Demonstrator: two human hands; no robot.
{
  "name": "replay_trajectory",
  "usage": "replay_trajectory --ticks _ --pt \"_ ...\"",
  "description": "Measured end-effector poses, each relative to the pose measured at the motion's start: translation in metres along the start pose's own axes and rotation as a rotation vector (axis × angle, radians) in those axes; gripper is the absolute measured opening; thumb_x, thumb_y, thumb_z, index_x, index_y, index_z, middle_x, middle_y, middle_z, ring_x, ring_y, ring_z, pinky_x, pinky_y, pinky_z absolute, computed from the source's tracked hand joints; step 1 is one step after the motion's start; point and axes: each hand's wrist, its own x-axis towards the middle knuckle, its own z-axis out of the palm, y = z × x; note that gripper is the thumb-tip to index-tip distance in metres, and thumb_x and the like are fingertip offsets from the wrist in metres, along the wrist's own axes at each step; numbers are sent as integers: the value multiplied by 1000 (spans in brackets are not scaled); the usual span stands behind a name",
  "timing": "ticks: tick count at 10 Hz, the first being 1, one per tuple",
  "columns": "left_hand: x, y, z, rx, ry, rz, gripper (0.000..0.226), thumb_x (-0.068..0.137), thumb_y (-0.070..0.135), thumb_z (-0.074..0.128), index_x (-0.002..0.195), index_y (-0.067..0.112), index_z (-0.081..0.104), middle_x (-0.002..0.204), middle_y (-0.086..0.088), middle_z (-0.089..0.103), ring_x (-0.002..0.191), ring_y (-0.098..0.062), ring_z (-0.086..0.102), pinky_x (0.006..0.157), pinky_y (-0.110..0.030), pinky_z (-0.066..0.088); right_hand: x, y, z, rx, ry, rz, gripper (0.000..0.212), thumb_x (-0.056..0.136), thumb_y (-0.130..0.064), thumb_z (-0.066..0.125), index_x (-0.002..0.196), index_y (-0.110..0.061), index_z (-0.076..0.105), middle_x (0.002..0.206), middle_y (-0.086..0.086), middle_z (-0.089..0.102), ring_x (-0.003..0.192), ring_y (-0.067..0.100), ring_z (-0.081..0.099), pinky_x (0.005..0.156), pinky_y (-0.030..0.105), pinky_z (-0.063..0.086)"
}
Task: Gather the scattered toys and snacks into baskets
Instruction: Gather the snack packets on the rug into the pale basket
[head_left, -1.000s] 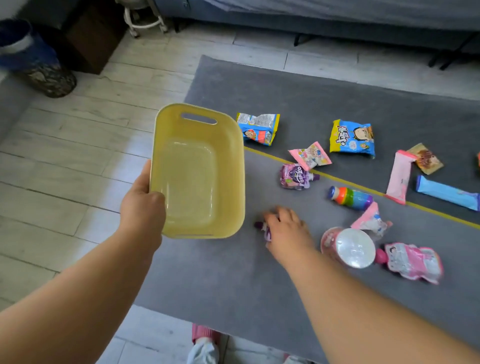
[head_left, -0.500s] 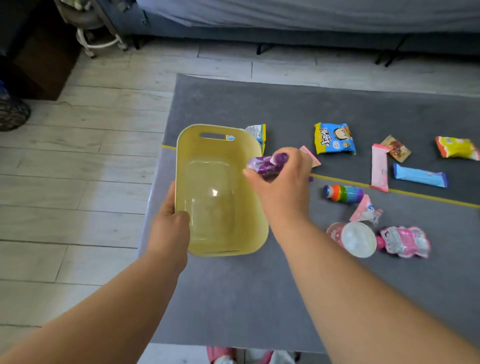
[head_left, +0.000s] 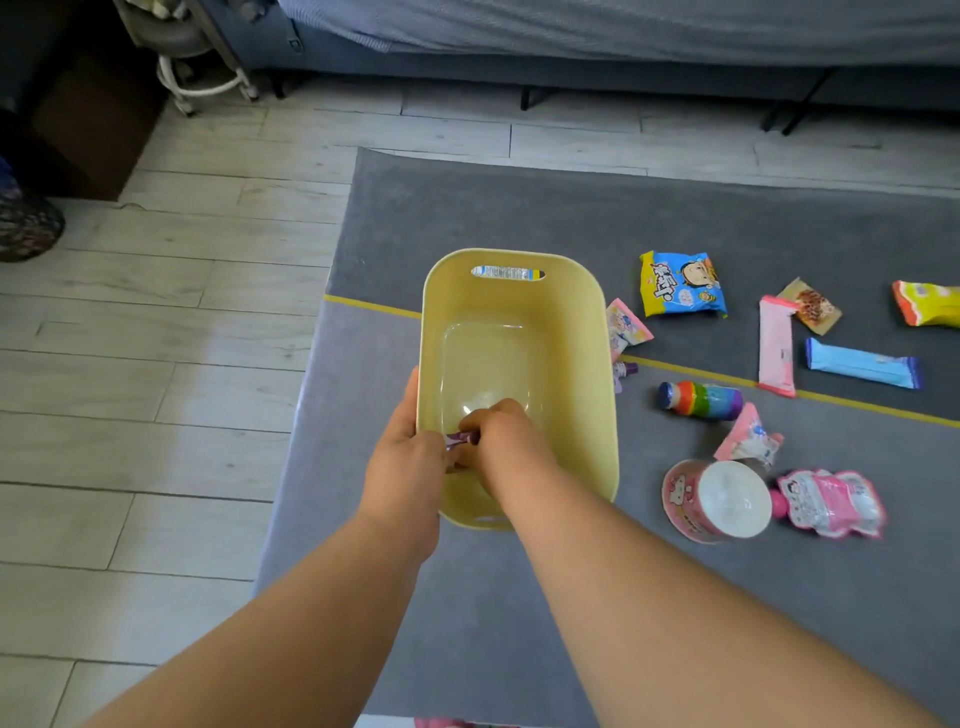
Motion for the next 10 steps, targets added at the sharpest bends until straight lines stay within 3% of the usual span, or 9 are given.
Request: replay_trajectory --ticks 1,2,3,4,5,6,7,8,10 --pt "6 0 -3 16 31 43 83 76 -7 31 125 56 57 112 13 72 109 -20 65 92 -40 55 5 -12 -1 -163 -225 19 24 87 -40 57 102 -22 61 114 7 57 87 23 46 83 34 46" --pt "14 3 -7 -17 86 62 81 80 -7 30 129 53 55 119 9 70 102 -18 64 77 -33 54 1 -30 -12 -376 -479 31 33 94 -46 38 106 -24 61 117 4 55 102 29 50 102 41 40" --pt "19 10 -11 -3 100 87 80 80 -12 28 128 45 59 96 7 74 82 -18 62 63 -28 50 -6 -37 -47 -173 -166 -201 34 97 -35 43 121 -19 61 121 8 63 110 30 56 95 37 45" --pt "21 16 -11 -25 131 76 78 80 -14 26 121 42 62 73 13 71 70 -15 59 52 -20 47 -2 -29 -91 152 354 -315 29 97 -23 47 122 -21 61 121 -1 64 109 19 57 89 28 42" --pt "24 18 -10 -17 165 66 80 81 -12 28 122 47 61 84 11 70 71 -14 58 51 -22 45 16 -2 -115 378 702 -101 23 95 -18 45 110 -21 62 105 -4 66 103 18 59 82 30 39" --pt "25 16 -9 -29 206 60 79 81 -11 28 114 51 63 84 15 72 74 -15 60 55 -24 48 42 50 -117 452 693 310 29 93 -22 49 121 -15 57 113 1 61 110 26 56 84 33 42" --pt "25 15 -8 -59 220 67 78 82 -13 27 119 47 61 75 19 73 78 -17 64 66 -30 49 56 83 -104 336 492 519 52 86 -32 63 132 -13 48 133 16 50 119 36 49 93 40 43" --pt "28 13 -7 -61 202 83 77 83 -16 25 119 43 61 73 21 73 64 -5 68 62 -27 52 67 88 -98 268 427 538 72 81 -36 71 140 -15 35 139 17 40 126 38 41 100 44 39" --pt "41 6 -6 -87 164 104 80 81 -17 24 122 40 62 84 15 76 68 -6 71 51 -23 54 90 99 -88 277 405 590 89 68 -41 81 139 -15 32 137 16 40 127 36 41 100 43 40"
